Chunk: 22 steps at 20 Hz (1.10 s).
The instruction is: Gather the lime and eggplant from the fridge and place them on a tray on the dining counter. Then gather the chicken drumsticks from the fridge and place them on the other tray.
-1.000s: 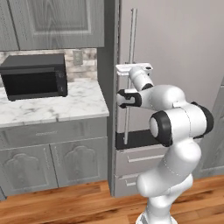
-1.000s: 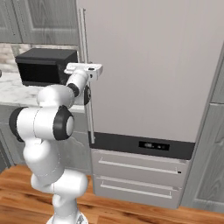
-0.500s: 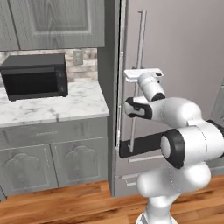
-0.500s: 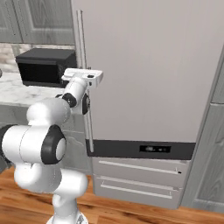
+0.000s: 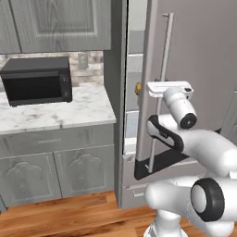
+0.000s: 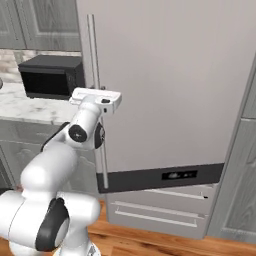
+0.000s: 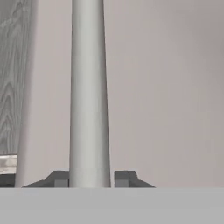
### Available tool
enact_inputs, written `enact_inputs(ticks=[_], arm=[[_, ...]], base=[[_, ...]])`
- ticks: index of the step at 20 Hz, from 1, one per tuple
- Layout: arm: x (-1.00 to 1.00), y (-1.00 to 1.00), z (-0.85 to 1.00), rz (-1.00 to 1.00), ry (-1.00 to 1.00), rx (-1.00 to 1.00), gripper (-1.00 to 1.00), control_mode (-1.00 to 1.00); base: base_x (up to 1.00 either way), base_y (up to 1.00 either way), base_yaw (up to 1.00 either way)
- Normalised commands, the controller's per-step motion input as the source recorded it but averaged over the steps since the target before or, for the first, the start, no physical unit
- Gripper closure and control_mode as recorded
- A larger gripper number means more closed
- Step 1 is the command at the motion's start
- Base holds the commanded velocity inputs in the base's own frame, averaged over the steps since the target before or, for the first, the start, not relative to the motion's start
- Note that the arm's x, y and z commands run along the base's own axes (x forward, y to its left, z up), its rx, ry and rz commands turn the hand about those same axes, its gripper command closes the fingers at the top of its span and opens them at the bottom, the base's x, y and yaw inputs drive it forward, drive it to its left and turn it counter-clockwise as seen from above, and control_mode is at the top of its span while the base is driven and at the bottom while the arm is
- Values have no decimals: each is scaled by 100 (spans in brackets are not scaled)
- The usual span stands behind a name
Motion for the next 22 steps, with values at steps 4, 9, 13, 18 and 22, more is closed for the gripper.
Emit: enact_inputs(ticks=[4, 9, 13, 18, 22], arm=[[-84, -74, 0, 1, 4, 0, 100, -100], [-72, -67, 0, 1, 10, 0, 100, -100], [-62, -63, 0, 2, 14, 0, 100, -100], [-58, -64, 0, 5, 15, 0, 100, -100], [-51, -66, 0, 10, 11, 0, 100, -100]], base=[[0, 0, 0], [0, 0, 0], [0, 0, 0], [0, 0, 0], [0, 0, 0]])
